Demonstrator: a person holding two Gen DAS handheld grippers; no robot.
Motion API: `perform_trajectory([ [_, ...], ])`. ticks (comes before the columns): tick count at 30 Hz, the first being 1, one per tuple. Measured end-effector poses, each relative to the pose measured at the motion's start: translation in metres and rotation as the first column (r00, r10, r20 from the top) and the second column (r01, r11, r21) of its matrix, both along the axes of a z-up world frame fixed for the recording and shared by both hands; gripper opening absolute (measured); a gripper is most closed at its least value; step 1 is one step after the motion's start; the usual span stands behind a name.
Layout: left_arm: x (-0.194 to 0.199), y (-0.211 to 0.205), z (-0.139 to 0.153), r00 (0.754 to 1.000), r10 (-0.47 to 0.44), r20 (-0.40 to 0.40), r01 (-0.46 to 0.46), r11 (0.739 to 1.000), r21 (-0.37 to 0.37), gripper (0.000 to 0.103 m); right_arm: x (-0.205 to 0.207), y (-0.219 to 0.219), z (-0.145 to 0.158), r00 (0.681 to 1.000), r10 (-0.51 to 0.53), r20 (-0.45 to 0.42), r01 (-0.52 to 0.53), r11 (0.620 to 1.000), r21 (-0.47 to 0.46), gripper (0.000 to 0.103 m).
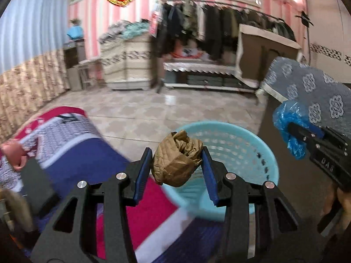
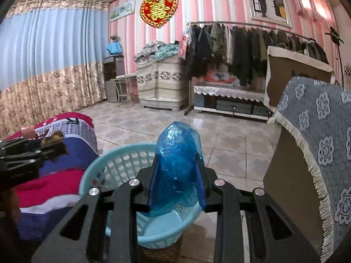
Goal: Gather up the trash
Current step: 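Carry both items to the blue wastebasket and open both tools to drop them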
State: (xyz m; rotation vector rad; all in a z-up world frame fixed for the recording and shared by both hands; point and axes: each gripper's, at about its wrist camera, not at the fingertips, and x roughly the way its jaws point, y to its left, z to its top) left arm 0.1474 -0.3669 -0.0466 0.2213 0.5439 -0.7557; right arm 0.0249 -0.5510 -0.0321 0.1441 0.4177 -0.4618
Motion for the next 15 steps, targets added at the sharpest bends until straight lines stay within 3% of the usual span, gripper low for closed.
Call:
perform_trajectory([
  [5,0.020,-0.043,-0.027,0.999,-0.035,-0.016,0.035,0.998,0.044,0.046,0.003,-0.015,-0.014,1.000,-0.018,-0.014,0.019,1.000,0.021,0.030],
  [8,0.029,-0.054,-0.034,0.999,-0.034,-0.036,0.036,0.998,0.054,0.056,0.006,-0.019,-0.018,1.000,-0.023,-0.018,0.024,0.999,0.024,0.030],
  [10,0.036,-0.057,-0.036,0.999,-0.020,-0.042,0.022,0.998,0.061,0.074,0.009,-0.018,-0.022,1.000,-0.024,-0.020,0.025,0.999,0.026,0.030],
  [15,0.049,-0.038,-0.026,0.998,0.059,-0.026,-0.058,0.998,0.032,0.090,0.017,-0.014,-0.026,1.000,-0.017,-0.023,0.017,0.999,0.030,0.030],
])
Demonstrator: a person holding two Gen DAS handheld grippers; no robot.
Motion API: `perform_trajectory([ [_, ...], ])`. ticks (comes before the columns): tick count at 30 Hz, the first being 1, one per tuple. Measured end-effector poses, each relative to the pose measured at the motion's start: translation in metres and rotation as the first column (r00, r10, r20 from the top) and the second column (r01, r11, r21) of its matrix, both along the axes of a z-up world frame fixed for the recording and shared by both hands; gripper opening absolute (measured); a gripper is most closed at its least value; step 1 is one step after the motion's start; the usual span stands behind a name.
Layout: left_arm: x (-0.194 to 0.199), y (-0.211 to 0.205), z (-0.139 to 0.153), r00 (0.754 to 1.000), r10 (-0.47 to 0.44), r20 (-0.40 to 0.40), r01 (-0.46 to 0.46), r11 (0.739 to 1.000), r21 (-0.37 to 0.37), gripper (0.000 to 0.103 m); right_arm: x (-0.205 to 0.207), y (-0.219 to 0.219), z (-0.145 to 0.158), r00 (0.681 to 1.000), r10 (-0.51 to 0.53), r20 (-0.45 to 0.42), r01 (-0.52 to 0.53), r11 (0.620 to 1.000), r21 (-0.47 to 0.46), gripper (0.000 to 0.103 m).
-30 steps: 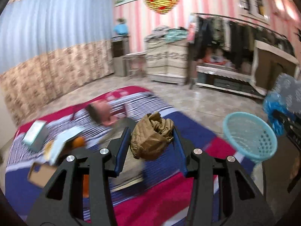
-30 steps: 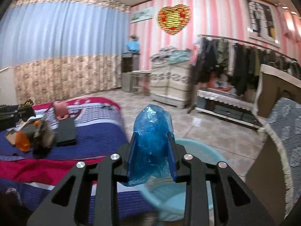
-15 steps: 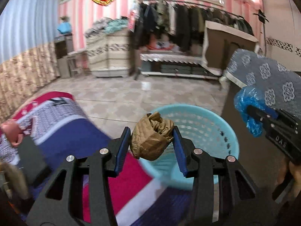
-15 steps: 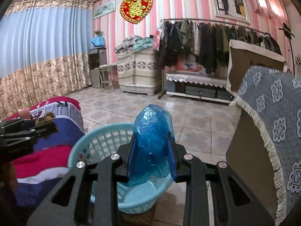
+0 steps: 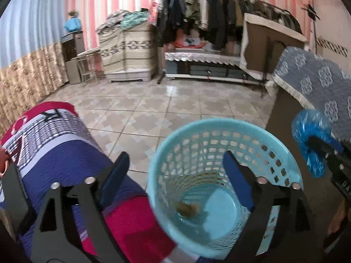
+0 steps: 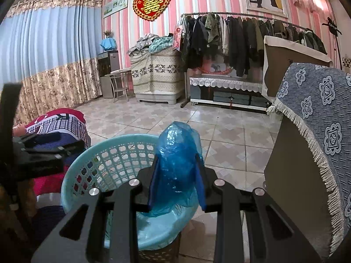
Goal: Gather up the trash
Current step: 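Carry both items to the blue wastebasket and open both tools to drop them, then move both tools back over the bed toward the remaining items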
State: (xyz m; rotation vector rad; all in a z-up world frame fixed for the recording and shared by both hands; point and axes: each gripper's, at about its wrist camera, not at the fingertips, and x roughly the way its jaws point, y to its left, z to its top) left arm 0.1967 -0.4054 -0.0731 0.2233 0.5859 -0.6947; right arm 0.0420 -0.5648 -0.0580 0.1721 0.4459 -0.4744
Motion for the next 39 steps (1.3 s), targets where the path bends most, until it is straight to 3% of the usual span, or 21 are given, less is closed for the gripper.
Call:
perform_trajectory([
  [5,0.006,0.032,0.014,0.994,0.093,0.059,-0.092,0.996,-0.013,0.097,0.017,0.011,-0.002,1.000,0.020,0.003,-0.020,1.000,0.001,0.030],
  [11,0.013,0.074,0.022,0.983,0.179,0.034,-0.177,0.983,-0.058,0.098,0.043,0.015,-0.007,1.000,0.021,0.003,-0.021,0.999,0.043,0.030],
  [15,0.005,0.091,0.022,0.972,0.221,0.085,-0.219,0.975,-0.037,0.098,0.059,0.017,-0.014,0.999,0.022,-0.029,-0.020,0.998,0.053,0.031],
  [16,0.002,0.095,0.023,0.968,0.231,0.097,-0.229,0.973,-0.033,0.098,0.063,0.018,-0.016,0.999,0.021,-0.042,-0.018,0.999,0.051,0.036],
  [19,-0.002,0.102,0.028,0.966,0.238,0.102,-0.236,0.971,-0.036,0.098,0.069,0.021,-0.020,0.997,0.054,-0.052,-0.050,0.996,0.068,0.078],
  [22,-0.008,0.112,0.033,0.959,0.259,0.113,-0.255,0.966,-0.046,0.098,0.070,0.031,-0.019,0.996,0.059,-0.074,-0.057,0.998,0.024,0.081],
  [28,-0.013,0.131,0.040,0.952,0.282,0.116,-0.277,0.959,-0.060,0.098,0.060,0.036,-0.009,0.997,0.045,-0.055,-0.046,0.999,-0.005,0.097],
  [39,-0.018,0.168,0.055,0.934,0.337,0.121,-0.327,0.940,-0.094,0.098,0.048,0.057,0.019,0.999,0.040,-0.032,-0.042,0.997,-0.058,0.098],
])
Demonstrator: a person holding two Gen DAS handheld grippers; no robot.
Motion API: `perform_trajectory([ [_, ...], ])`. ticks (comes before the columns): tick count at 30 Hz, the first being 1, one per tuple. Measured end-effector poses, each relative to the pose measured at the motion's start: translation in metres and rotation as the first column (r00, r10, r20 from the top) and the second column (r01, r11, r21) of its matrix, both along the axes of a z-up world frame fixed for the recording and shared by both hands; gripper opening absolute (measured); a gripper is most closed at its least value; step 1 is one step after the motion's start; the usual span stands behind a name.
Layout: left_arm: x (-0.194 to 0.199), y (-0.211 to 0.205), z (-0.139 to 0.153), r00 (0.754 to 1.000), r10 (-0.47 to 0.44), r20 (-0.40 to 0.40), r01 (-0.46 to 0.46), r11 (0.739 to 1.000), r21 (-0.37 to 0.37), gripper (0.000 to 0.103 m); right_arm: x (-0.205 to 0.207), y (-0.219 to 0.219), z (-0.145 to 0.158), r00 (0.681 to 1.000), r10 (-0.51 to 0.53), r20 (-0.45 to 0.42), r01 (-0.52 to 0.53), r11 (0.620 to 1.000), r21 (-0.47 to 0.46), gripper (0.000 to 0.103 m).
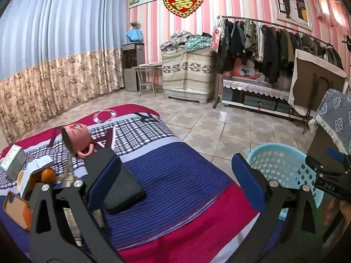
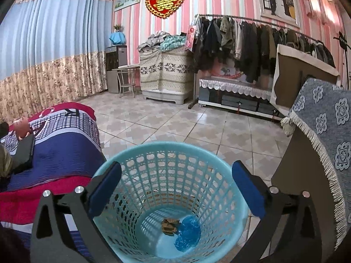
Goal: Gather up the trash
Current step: 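Move both tools back over the bed toward the remaining items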
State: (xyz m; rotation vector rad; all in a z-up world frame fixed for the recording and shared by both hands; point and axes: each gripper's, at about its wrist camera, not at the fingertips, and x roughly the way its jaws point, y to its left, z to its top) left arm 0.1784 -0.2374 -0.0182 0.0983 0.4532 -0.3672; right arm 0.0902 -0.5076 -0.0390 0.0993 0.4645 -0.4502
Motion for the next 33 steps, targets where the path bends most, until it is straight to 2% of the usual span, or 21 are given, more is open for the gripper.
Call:
perform_trajectory([
  [11,-0.021,0.071,0.031,0.996,0.082,0.026,-0.080,0.996,-0.049,0.098,-0.010,0.056,0.036,0.995,0.085,0.059,-0.084,0.996,-0.022,0.099],
  [17,-0.033,0.120,0.031,0.985,0.165,0.041,-0.165,0.986,-0.017,0.098,-0.004,0.103,0.043,0.985,0.161,0.058,-0.158,0.986,-0.044,0.099],
  [24,-0.038,0.183,0.027,0.963,0.268,0.011,-0.268,0.963,-0.013,0.098,-0.002,0.155,0.049,0.967,0.246,0.067,-0.241,0.968,-0.074,0.099],
  [28,-0.046,0.224,0.018,0.943,0.334,-0.003,-0.334,0.942,-0.024,0.098,0.000,0.185,0.051,0.947,0.310,0.081,-0.305,0.950,-0.073,0.099],
  [33,-0.047,0.257,0.004,0.915,0.402,-0.018,-0.402,0.916,0.009,0.098,0.005,0.217,0.048,0.921,0.383,0.067,-0.377,0.923,-0.079,0.099],
])
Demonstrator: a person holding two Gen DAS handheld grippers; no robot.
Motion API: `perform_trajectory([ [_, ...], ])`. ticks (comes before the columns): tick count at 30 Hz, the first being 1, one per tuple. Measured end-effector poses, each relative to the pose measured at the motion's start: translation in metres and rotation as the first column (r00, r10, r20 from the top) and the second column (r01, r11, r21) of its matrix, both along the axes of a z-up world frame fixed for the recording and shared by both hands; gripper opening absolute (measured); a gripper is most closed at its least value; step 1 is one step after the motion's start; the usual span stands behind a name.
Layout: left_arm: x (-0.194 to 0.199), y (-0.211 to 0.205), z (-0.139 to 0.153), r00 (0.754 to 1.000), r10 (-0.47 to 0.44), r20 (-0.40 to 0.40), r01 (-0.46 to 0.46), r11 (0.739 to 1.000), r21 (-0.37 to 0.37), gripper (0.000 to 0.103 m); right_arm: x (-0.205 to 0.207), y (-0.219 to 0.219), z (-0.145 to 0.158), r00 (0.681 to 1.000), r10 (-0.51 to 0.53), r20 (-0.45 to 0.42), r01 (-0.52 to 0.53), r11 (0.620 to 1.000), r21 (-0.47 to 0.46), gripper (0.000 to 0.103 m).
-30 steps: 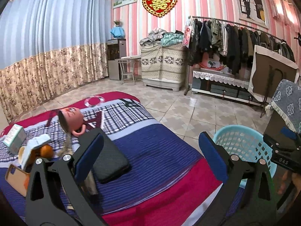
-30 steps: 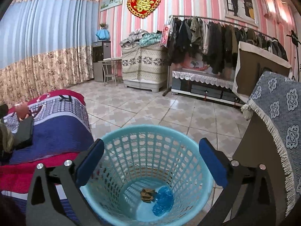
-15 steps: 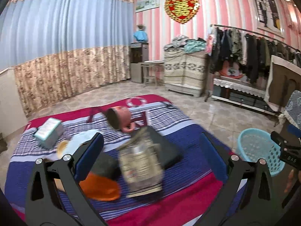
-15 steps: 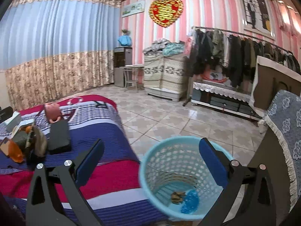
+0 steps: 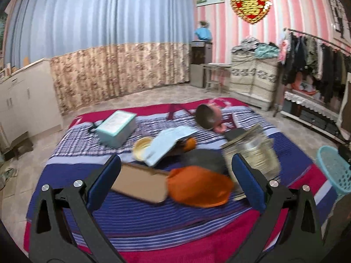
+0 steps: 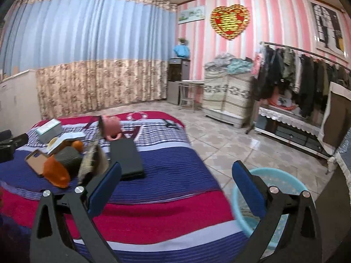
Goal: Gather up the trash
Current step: 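Move both tools back over the bed toward the remaining items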
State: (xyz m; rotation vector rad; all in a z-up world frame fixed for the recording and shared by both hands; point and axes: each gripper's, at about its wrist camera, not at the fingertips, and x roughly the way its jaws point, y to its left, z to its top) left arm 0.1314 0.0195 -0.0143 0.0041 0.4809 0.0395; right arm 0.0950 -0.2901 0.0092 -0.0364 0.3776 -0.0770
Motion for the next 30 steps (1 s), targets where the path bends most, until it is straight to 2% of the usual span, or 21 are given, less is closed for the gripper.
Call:
perform_trajectory([
  [10,0.005,0.064,-0.032,0.990,0.118,-0.071,-0.119,0.993,-0.012,0.098,0.009,0.052,-0.022,0.998,0.050,-0.048,-0.052,0.998,-0.037,0.099],
  [15,0.007,0.074,-0.040,0.988,0.126,-0.086,-0.129,0.991,-0.034,0.098,0.023,0.067,-0.037,0.990,0.093,-0.107,-0.095,0.995,-0.015,0.099],
  [20,0.009,0.077,-0.047,0.987,0.127,-0.100,-0.129,0.992,-0.015,0.098,0.035,0.087,-0.045,0.980,0.150,-0.129,-0.153,0.988,-0.012,0.097],
  [21,0.009,0.078,-0.049,0.986,0.125,-0.107,-0.128,0.992,-0.018,0.098,0.038,0.090,-0.047,0.975,0.168,-0.143,-0.171,0.985,-0.007,0.096],
  [22,0.010,0.079,-0.049,0.986,0.123,-0.110,-0.127,0.992,-0.025,0.098,0.042,0.093,-0.050,0.970,0.184,-0.158,-0.187,0.982,-0.002,0.088],
  [23,0.010,0.080,-0.050,0.986,0.120,-0.112,-0.125,0.992,-0.035,0.098,0.045,0.096,-0.053,0.964,0.200,-0.174,-0.202,0.979,0.005,0.075],
  [25,0.009,0.081,-0.050,0.987,0.115,-0.111,-0.121,0.992,-0.048,0.098,0.055,0.101,-0.059,0.951,0.229,-0.207,-0.226,0.973,0.036,0.062],
  [26,0.009,0.080,-0.050,0.987,0.114,-0.112,-0.119,0.992,-0.045,0.098,0.058,0.102,-0.060,0.946,0.243,-0.214,-0.237,0.970,0.056,0.058],
  [28,0.009,0.079,-0.049,0.987,0.112,-0.111,-0.117,0.993,-0.035,0.098,0.064,0.106,-0.062,0.942,0.258,-0.215,-0.246,0.966,0.078,0.058],
  [30,0.010,0.078,-0.049,0.988,0.112,-0.110,-0.115,0.993,-0.029,0.098,0.069,0.109,-0.061,0.938,0.274,-0.210,-0.261,0.961,0.090,0.052],
])
